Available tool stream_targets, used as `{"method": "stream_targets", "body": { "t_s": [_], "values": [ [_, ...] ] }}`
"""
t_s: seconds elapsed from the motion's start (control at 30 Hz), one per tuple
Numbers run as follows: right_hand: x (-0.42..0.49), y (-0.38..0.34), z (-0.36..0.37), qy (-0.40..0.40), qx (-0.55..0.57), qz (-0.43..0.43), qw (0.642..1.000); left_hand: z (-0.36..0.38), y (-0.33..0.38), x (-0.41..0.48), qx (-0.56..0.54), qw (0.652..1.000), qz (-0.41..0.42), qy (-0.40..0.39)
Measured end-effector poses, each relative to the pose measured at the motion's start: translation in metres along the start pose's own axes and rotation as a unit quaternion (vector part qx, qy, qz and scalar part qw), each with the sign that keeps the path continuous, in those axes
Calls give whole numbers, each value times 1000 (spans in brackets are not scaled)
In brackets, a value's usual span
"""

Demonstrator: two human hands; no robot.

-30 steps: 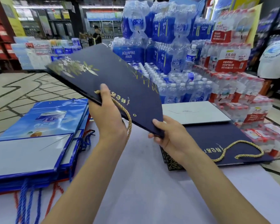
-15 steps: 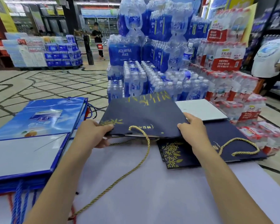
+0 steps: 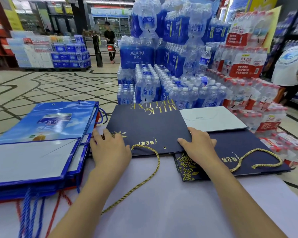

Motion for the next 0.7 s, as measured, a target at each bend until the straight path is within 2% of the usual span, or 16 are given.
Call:
{"method": "stream_targets", "body": {
  "t_s": [0.13,0.23,0.3,0.37,0.43,0.47,0.53,0.6,0.7],
  "values": [
    [2,1,3,-18,-37,11,999,-7,4,-7,64,998,3,-15],
    [4,3,0,-31,-20,22,999,-13,9,-9,64,996,54,33],
    [4,4,-1,-34,10,29,999,-10,15,-7,-65,983,169,38],
    [4,5,-3,-37,23,32,999,-11,25,-10,-191,930,312,-42],
    [3,5,-4,-38,18,32,999,-4,34,-16,-218,881,407,-98],
    [2,5,-4,-34,14,28,999,1,36,-17,-220,874,422,-103],
    [-1,5,-6,-13,20,11,1000,7,35,-17,-240,875,405,-109],
    [-2,3,-6,14,52,-43,998,3,35,-14,-275,875,378,-129],
    [-6,-5,-5,-21,183,-106,977,-9,39,-3,-322,892,286,-137]
  ]
}}
Point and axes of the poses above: each hand's wrist, its own x-axis towards the middle knuckle, its own z-axis out of the palm, y = z × x, the point moved 1 cm from there along x, towards the middle knuckle, and after that the axes turned 5 degrees about y, right-handed, at the moved point
